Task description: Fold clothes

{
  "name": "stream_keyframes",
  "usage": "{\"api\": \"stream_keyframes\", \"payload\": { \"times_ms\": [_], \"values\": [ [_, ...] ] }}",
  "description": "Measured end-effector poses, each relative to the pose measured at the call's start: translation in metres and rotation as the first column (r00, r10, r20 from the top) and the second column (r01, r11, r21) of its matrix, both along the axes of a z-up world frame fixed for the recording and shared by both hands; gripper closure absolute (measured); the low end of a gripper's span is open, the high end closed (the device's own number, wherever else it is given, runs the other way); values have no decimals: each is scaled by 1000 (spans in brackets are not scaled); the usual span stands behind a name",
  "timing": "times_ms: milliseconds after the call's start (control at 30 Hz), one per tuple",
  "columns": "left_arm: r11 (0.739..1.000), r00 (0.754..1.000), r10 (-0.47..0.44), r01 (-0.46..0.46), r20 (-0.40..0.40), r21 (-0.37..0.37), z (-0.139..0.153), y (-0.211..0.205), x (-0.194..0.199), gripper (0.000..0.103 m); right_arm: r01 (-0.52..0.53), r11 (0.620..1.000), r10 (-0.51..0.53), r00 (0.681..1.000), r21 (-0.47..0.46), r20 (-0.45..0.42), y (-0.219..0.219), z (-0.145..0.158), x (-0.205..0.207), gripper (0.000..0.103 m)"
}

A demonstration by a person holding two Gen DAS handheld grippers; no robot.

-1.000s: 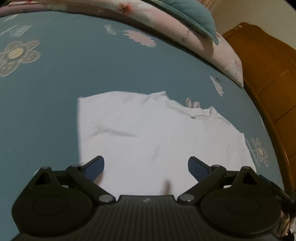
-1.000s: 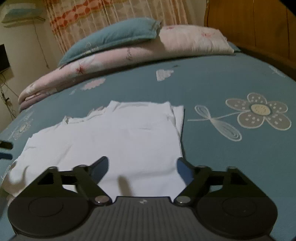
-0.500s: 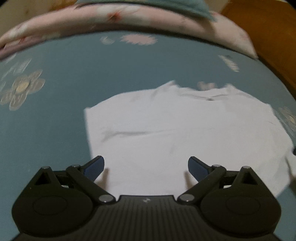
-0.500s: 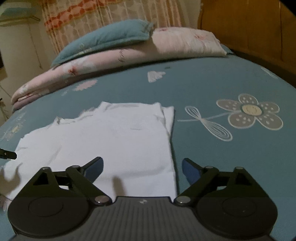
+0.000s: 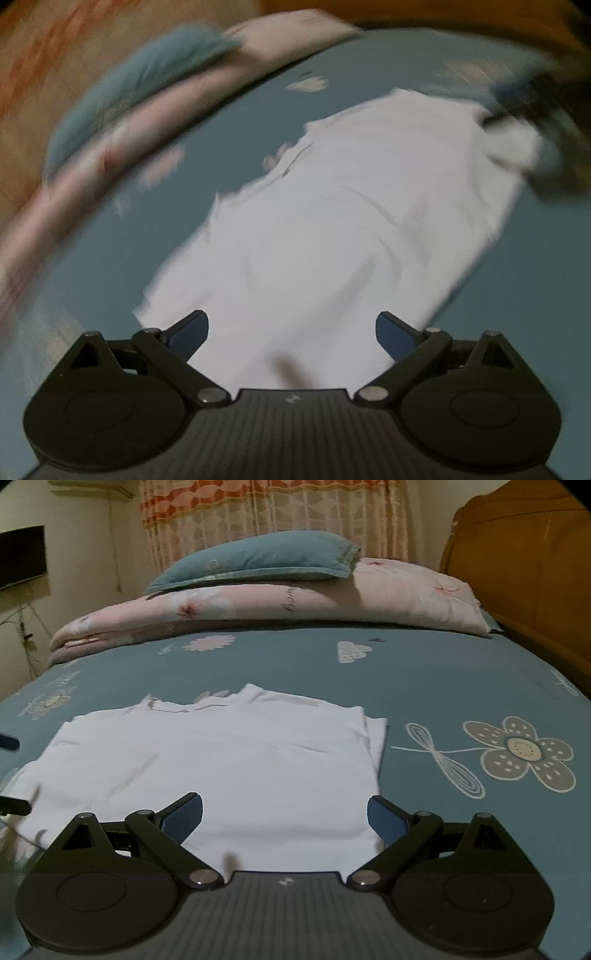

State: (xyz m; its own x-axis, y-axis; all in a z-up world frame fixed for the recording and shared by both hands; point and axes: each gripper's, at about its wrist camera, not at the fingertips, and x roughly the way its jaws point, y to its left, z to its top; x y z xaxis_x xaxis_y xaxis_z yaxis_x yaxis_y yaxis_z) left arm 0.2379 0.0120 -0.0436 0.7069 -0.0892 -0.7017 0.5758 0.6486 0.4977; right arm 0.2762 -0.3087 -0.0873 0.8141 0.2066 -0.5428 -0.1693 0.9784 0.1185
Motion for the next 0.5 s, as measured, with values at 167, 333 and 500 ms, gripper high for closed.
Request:
{"api": "stream_keyframes", "payload": {
  "times_ms": [167, 333, 500],
  "values": [
    [955, 968, -238, 218, 83, 200, 34, 11, -51, 6, 4, 999, -4, 1000, 32, 16, -6, 26, -7, 5],
    [895, 916, -385, 339, 117, 291, 24, 16, -73, 5, -81, 993, 83, 996, -88, 28, 3, 74, -27, 5],
    [883, 927, -368, 325, 71, 338, -29, 4, -65, 34, -200, 883, 215, 977, -424, -13, 47, 85, -55, 14]
  ]
}}
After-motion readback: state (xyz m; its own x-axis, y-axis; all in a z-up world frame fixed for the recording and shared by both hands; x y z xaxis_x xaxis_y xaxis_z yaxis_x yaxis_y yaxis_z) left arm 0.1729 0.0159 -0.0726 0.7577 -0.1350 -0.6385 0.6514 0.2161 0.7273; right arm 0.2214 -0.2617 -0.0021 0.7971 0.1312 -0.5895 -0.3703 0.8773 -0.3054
